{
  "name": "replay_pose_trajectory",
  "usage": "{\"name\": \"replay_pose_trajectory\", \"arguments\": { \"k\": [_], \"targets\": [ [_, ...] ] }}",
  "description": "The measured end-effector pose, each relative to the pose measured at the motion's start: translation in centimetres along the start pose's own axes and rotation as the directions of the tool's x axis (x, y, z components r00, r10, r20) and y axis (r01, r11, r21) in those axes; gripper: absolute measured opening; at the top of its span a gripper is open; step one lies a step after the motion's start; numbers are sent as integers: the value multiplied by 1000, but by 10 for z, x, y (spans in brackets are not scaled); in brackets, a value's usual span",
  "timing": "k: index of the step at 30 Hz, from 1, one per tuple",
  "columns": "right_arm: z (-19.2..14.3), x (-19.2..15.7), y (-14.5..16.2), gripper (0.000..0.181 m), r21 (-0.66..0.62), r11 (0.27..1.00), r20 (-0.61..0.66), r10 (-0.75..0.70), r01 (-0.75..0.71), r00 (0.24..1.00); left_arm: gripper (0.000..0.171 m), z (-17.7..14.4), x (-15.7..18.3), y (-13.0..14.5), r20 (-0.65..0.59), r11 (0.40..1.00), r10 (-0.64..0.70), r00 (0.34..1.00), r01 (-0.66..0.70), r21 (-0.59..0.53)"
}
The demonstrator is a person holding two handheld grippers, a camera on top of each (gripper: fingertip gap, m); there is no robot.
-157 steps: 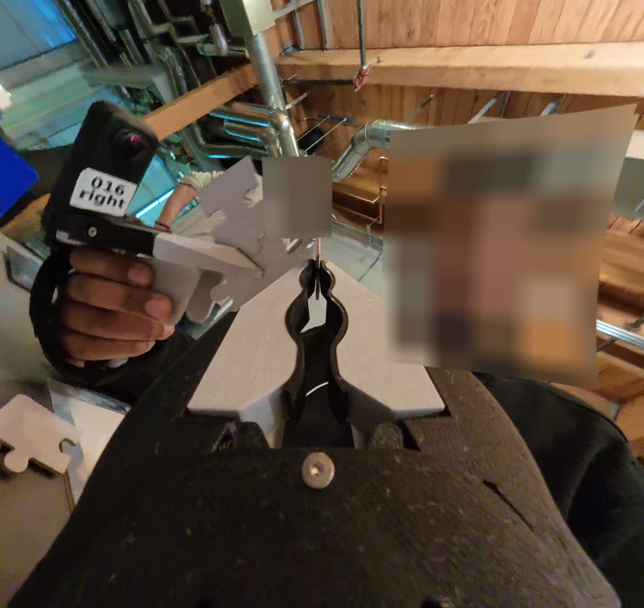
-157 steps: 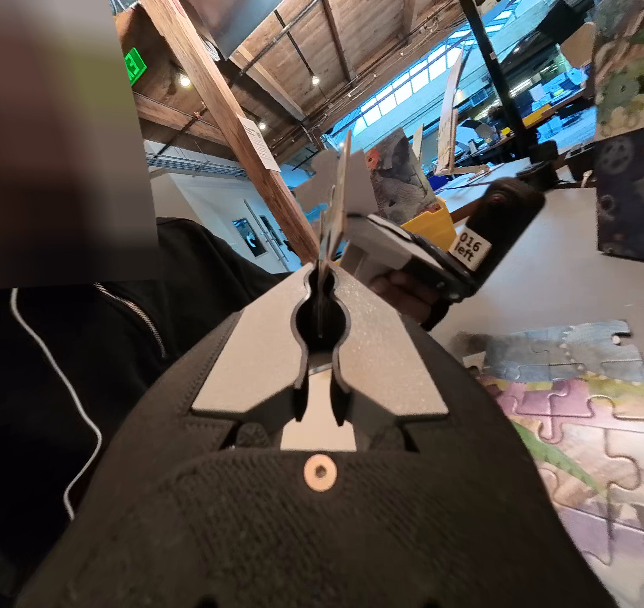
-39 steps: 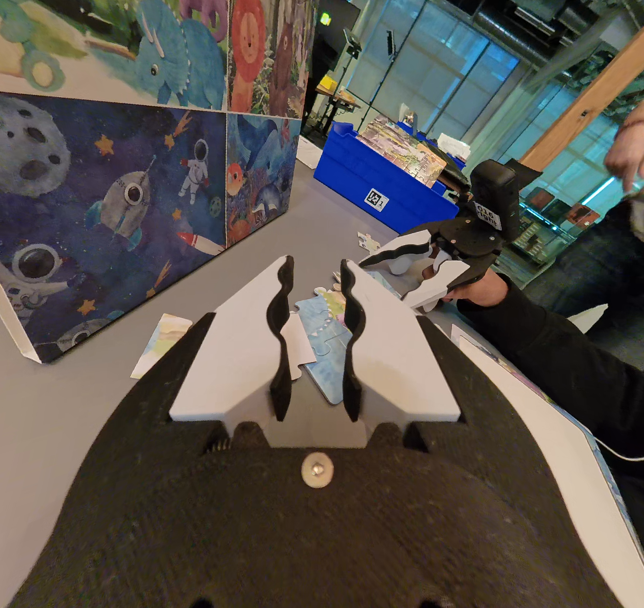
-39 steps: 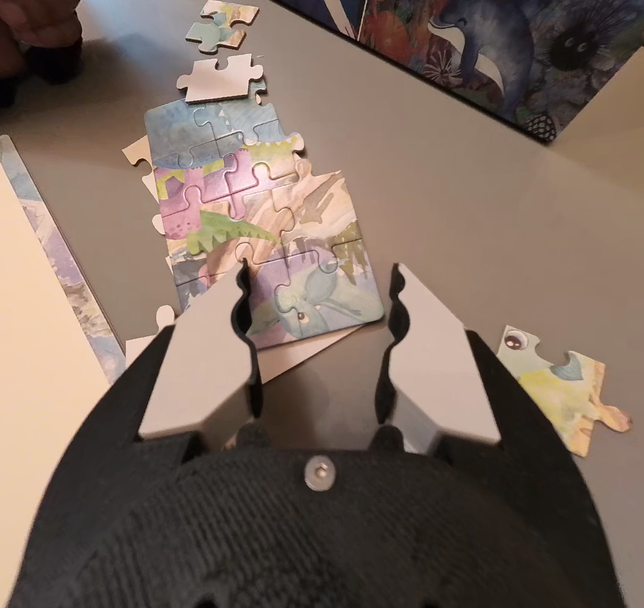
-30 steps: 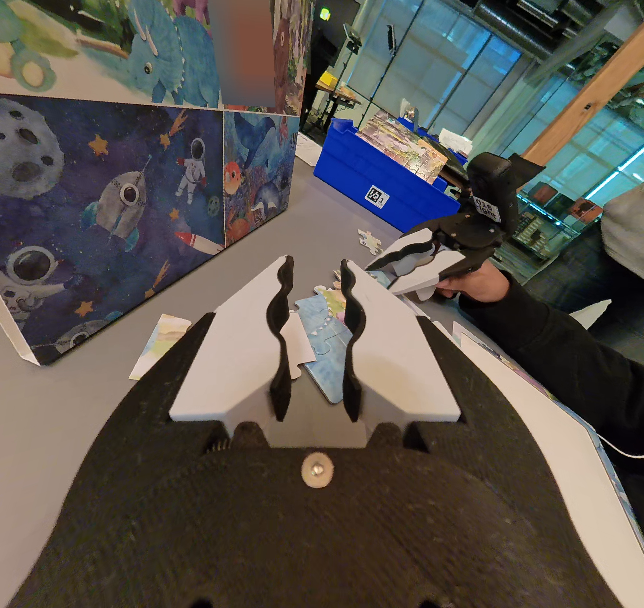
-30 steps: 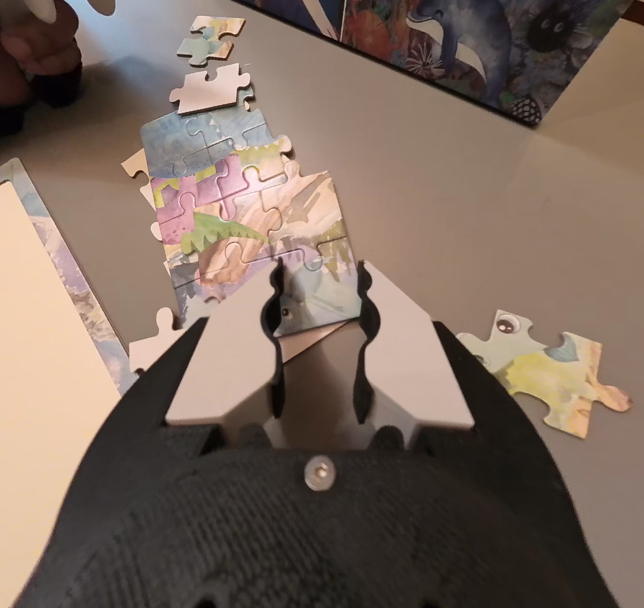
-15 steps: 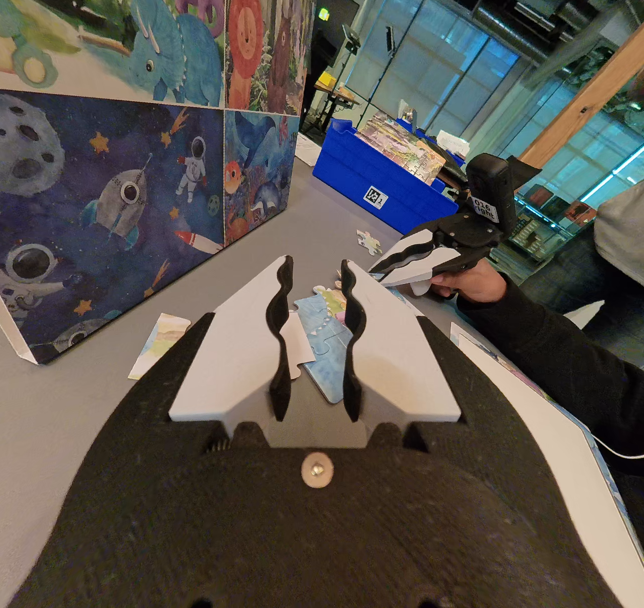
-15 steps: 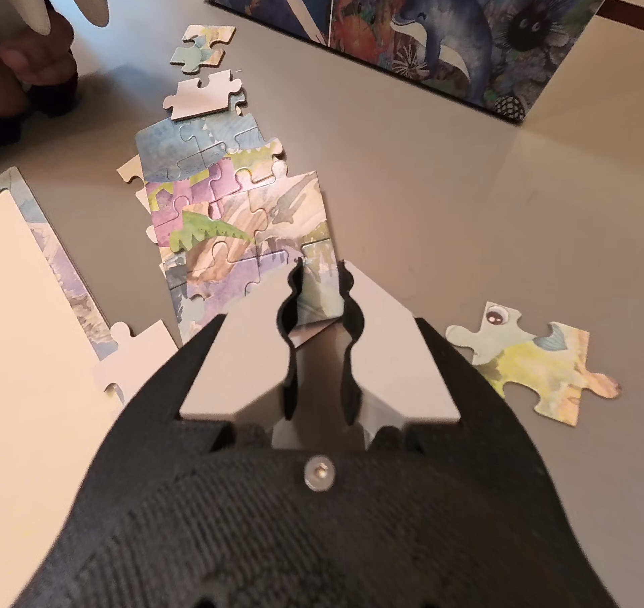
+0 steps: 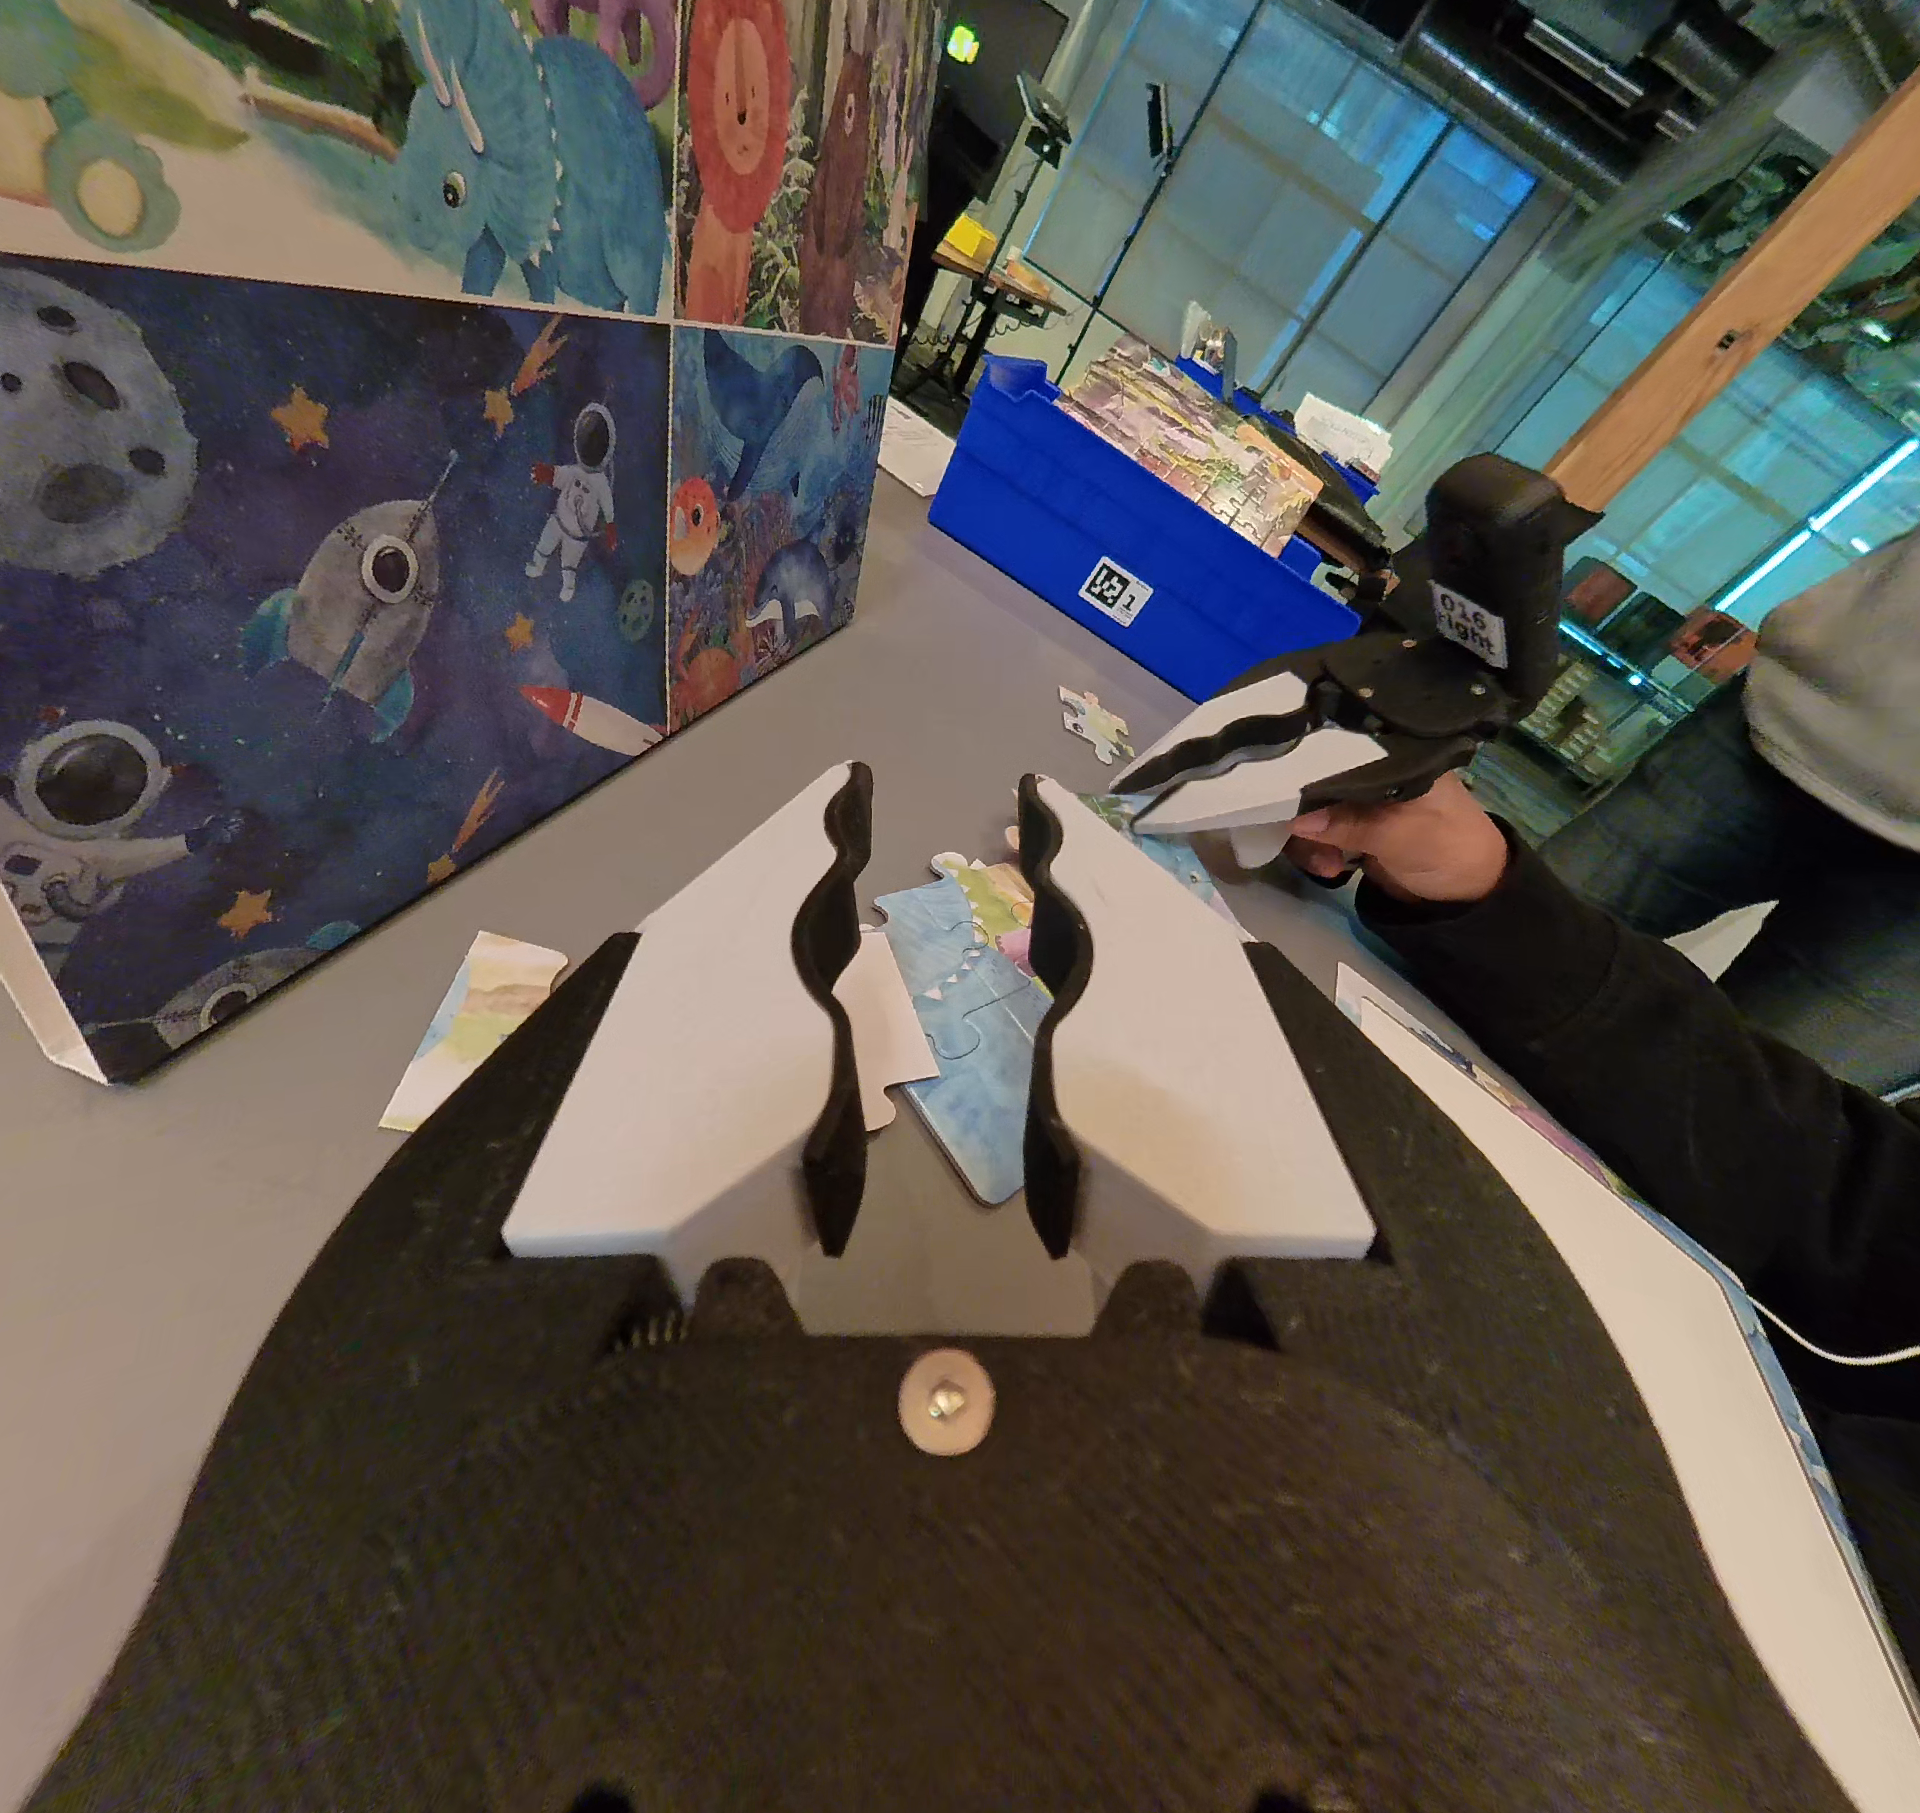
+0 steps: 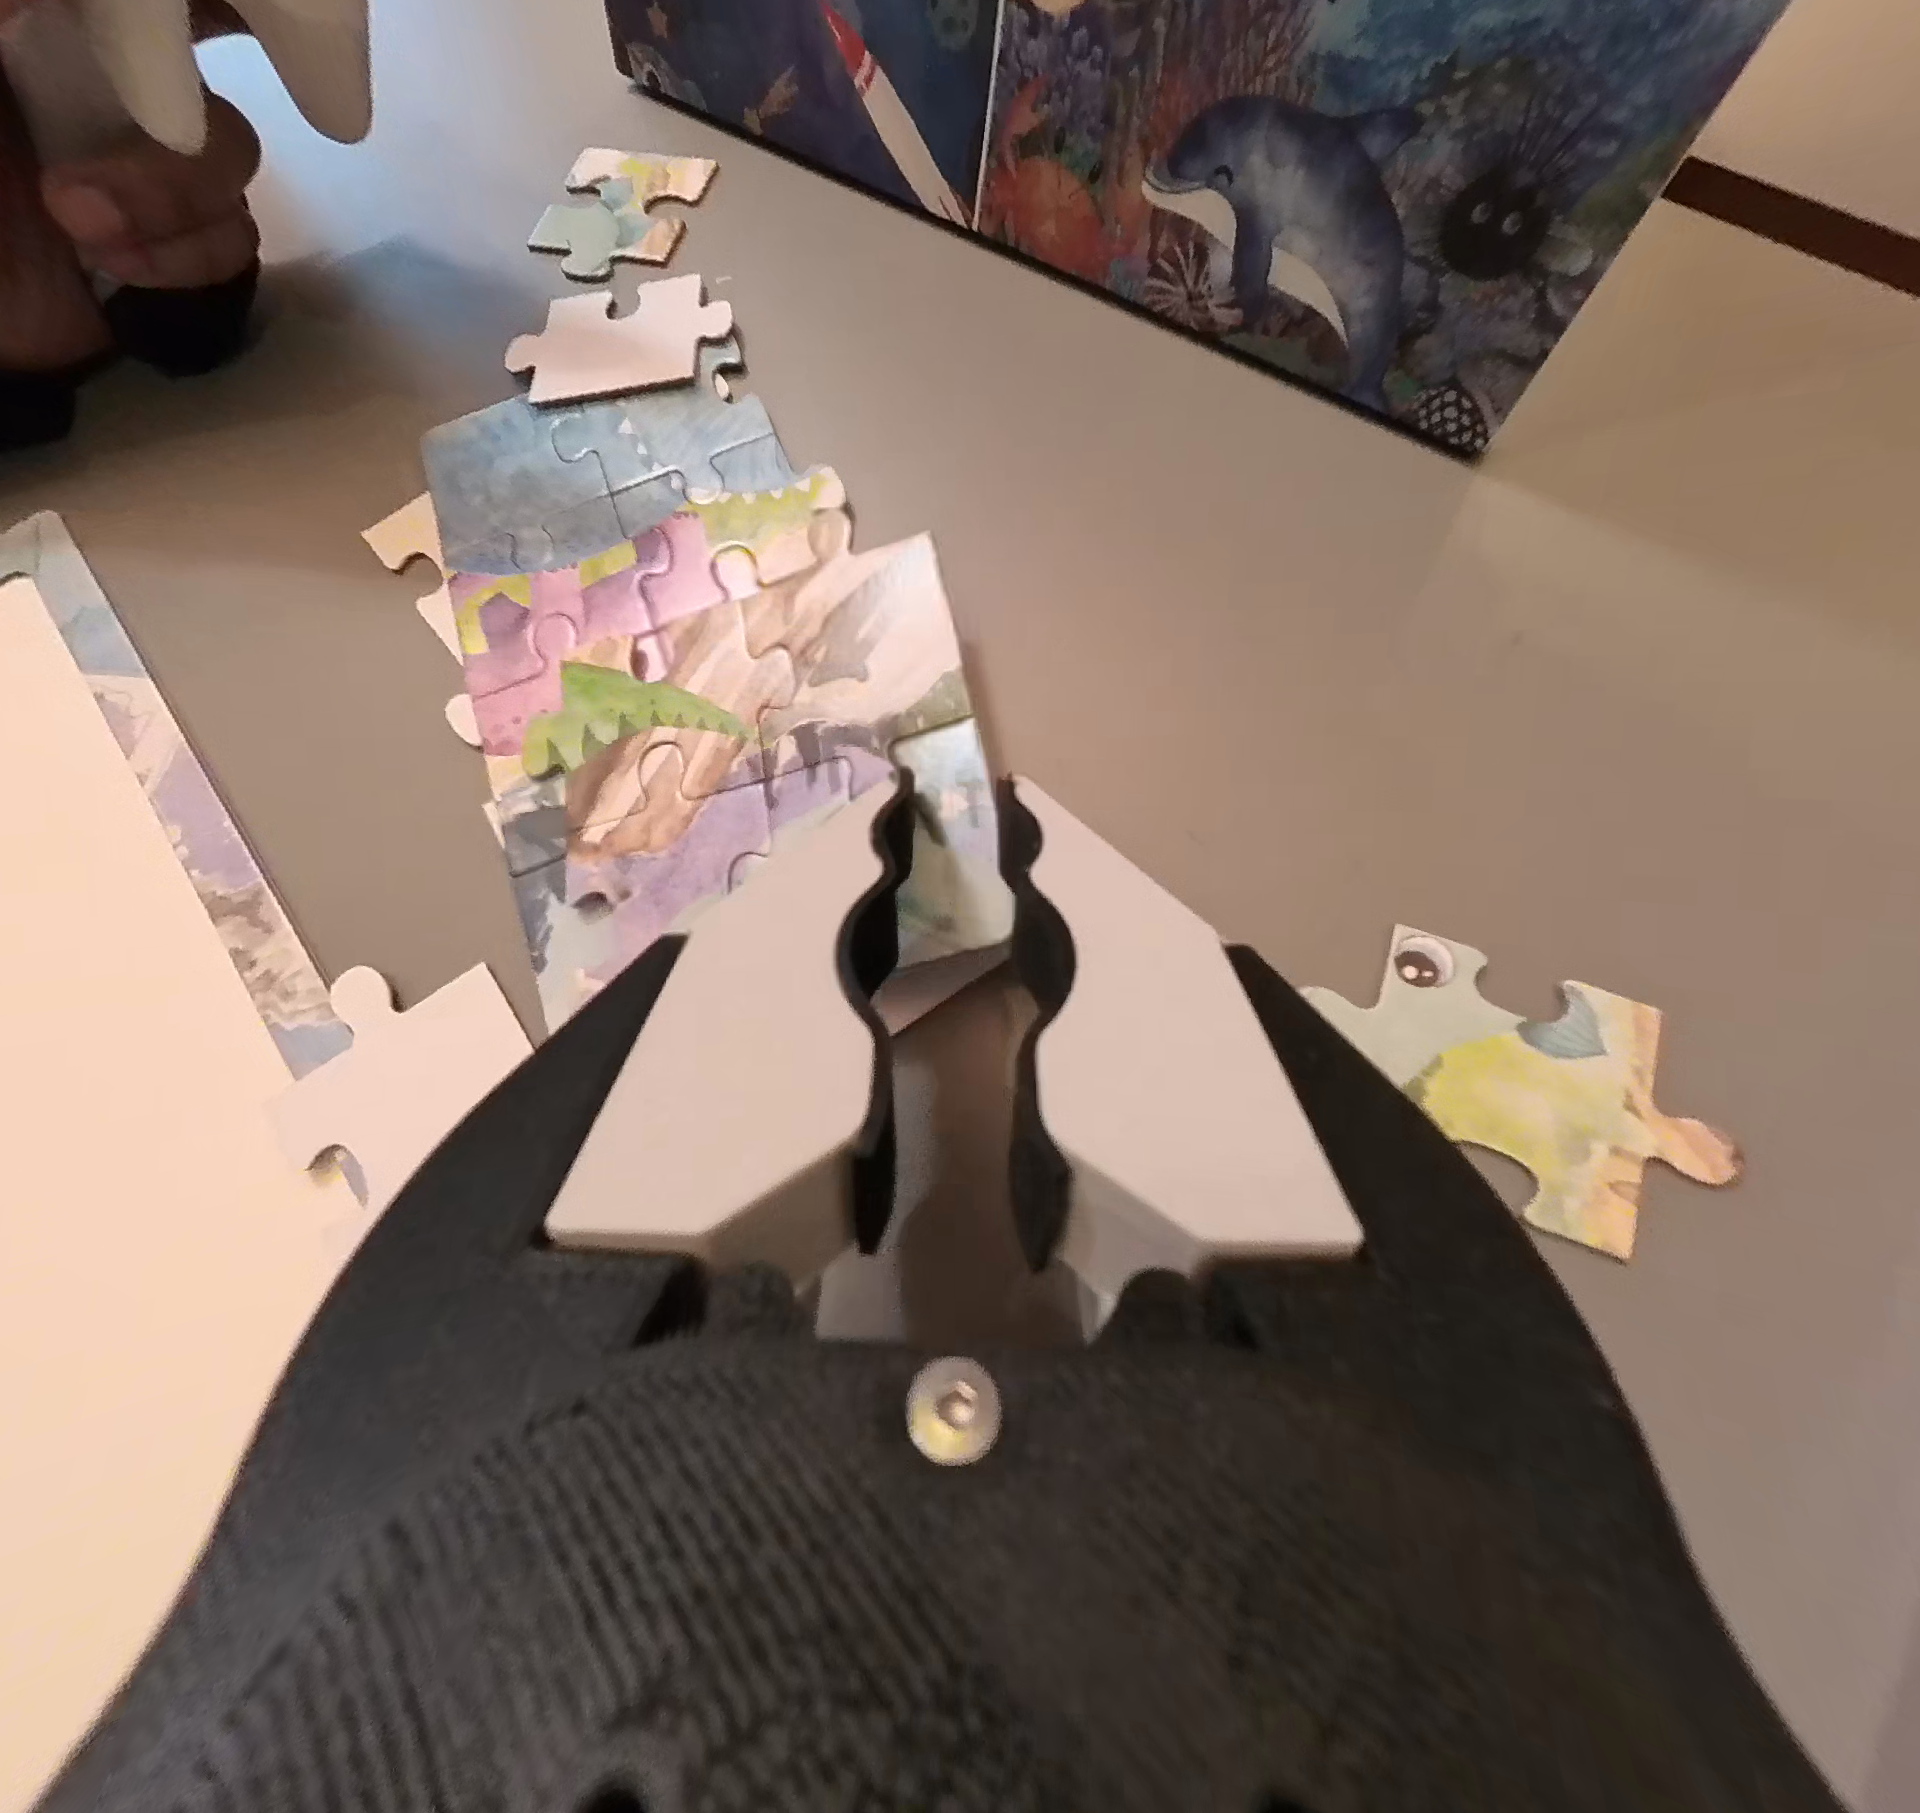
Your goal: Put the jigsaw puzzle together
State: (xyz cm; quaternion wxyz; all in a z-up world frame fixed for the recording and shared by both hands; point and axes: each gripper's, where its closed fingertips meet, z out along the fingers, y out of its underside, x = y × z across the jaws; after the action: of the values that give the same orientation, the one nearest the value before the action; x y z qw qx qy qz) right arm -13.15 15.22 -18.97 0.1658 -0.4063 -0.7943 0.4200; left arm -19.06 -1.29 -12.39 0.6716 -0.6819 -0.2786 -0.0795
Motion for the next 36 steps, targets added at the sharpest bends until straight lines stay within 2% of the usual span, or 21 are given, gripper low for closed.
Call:
{"name": "replay_pose_trajectory", "arguments": {
  "k": [6, 11, 13, 17, 20, 25, 28, 32, 36],
  "targets": [
    [-9, 1, -11, 8, 71, 997, 4, 4, -4, 1000, 25, 0, 0, 0, -1, 1000, -2, 1000, 2, 0],
    [-15, 3, -17, 13, 113, 993, -4, -33, 33, 999, 25, 1, 1, 1, 2, 1000, 13, 1000, -13, -7],
    [-17, 0, -21, 27, 136, 989, 12, -52, 50, 999, 25, 2, 2, 2, 3, 1000, 26, 1000, -26, -17],
    [-16, -22, -27, 72, 180, 973, 74, -157, 141, 985, 25, 4, 4, 5, 4, 998, 44, 999, -44, -35],
    [-3, -34, -17, 93, 122, 971, 93, -216, 204, 972, 25, 4, 4, 5, 0, 999, 39, 999, -39, -36],
    [17, -43, 8, 126, -44, 973, 120, -220, 227, 968, 25, 4, 3, 4, -1, 999, 32, 999, -32, -32],
    [23, -44, 18, 127, -112, 965, 119, -223, 236, 968, 25, 4, 4, 5, 0, 999, 37, 999, -37, -38],
    [21, -46, 18, 104, -103, 970, 138, -204, 219, 969, 25, 5, 4, 5, 0, 998, 37, 999, -37, -40],
    [20, -47, 18, 104, -105, 971, 147, -201, 217, 969, 25, 4, 4, 5, 0, 999, 38, 999, -38, -38]
  ]
}}
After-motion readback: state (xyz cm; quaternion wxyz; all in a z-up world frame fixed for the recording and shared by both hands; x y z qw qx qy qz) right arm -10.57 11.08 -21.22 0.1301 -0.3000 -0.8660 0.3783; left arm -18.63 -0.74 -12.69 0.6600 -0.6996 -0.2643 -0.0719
